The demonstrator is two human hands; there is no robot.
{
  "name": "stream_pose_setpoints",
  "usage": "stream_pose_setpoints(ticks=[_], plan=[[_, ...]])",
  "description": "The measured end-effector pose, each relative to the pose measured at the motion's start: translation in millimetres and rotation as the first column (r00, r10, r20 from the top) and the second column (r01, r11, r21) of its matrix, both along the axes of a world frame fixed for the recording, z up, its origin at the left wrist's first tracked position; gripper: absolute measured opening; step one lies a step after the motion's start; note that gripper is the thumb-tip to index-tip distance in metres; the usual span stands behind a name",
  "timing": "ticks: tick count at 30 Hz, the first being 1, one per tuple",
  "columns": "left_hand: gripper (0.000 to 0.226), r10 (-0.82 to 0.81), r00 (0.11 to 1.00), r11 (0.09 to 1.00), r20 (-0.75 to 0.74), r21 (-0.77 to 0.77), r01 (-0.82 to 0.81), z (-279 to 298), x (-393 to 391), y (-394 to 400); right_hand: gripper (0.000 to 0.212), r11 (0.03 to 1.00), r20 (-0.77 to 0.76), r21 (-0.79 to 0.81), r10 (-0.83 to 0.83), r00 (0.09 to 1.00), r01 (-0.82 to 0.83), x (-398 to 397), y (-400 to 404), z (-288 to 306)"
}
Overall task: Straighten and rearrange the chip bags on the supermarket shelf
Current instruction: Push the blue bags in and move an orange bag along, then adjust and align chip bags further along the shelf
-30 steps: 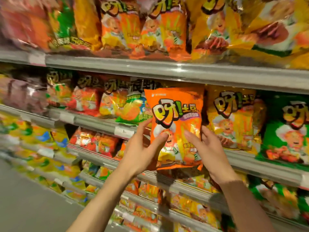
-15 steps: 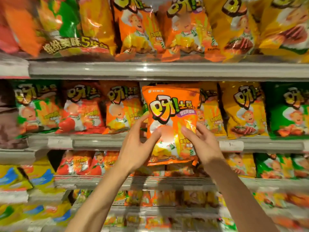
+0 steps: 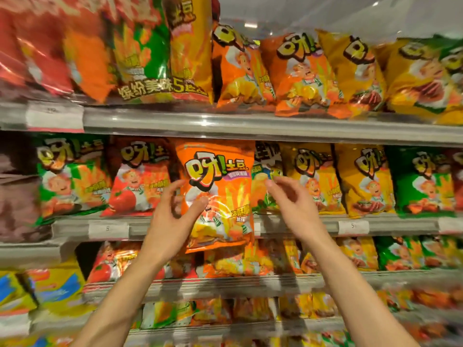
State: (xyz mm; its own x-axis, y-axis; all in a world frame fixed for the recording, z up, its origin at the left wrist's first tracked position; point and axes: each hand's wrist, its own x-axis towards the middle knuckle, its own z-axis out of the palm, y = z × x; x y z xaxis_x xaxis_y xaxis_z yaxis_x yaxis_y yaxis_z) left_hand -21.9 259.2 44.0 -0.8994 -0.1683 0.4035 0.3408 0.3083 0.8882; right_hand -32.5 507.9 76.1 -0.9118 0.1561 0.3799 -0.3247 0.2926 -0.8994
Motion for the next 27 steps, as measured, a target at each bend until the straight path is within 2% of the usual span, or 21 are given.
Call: stream_pose_setpoints(ticks=[3, 5, 7, 11, 14, 18, 23, 27], plan=[[0.061, 0.043, 0.999, 0.999, 0.027, 0.012, -0.043, -2.5, -5.4, -17.7, 0.051, 0.970, -0.016, 0.137, -0.200, 0.980, 0.200, -25.5, 12.9, 2.3], [0.061, 0.071, 0.996, 0.997, 0.051, 0.025, -0.072, -4.3, -6.5, -24.4, 0.071, 0.947, 0.073, 0.233, -0.246, 0.967, 0.223, -39.3, 11.9, 2.0], [0.063, 0.087, 0.994, 0.996, 0.059, 0.020, -0.088, -4.6, -5.6, -27.1, 0.088, 0.953, 0.167, 0.242, -0.224, 0.960, 0.181, -52.0, 6.0, -1.8], [0.068, 0.084, 0.994, 0.996, 0.069, 0.017, -0.085, -2.9, -3.7, -29.0, 0.072, 0.979, 0.264, 0.140, -0.184, 0.947, 0.151, -63.8, -4.2, -10.7], [0.073, 0.078, 0.995, 0.997, 0.066, 0.009, -0.079, -3.2, -4.4, -35.4, 0.088, 0.986, 0.294, 0.082, -0.161, 0.942, 0.143, -64.0, -2.8, -9.5], [0.077, 0.090, 0.995, 0.996, 0.047, 0.025, -0.091, -3.7, -5.5, -45.4, 0.091, 0.989, 0.265, 0.045, -0.149, 0.953, 0.143, -65.8, 1.2, -2.8], [0.074, 0.129, 0.991, 0.992, 0.030, 0.013, -0.129, -2.2, -3.1, -55.2, 0.104, 0.994, 0.243, -0.062, -0.068, 0.968, 0.085, -71.8, -4.8, 8.7], [0.063, 0.168, 0.986, 0.986, 0.007, 0.008, -0.168, -3.8, -2.9, -58.8, 0.108, 1.000, 0.211, 0.014, -0.023, 0.977, 0.020, -60.5, -11.0, 13.9]])
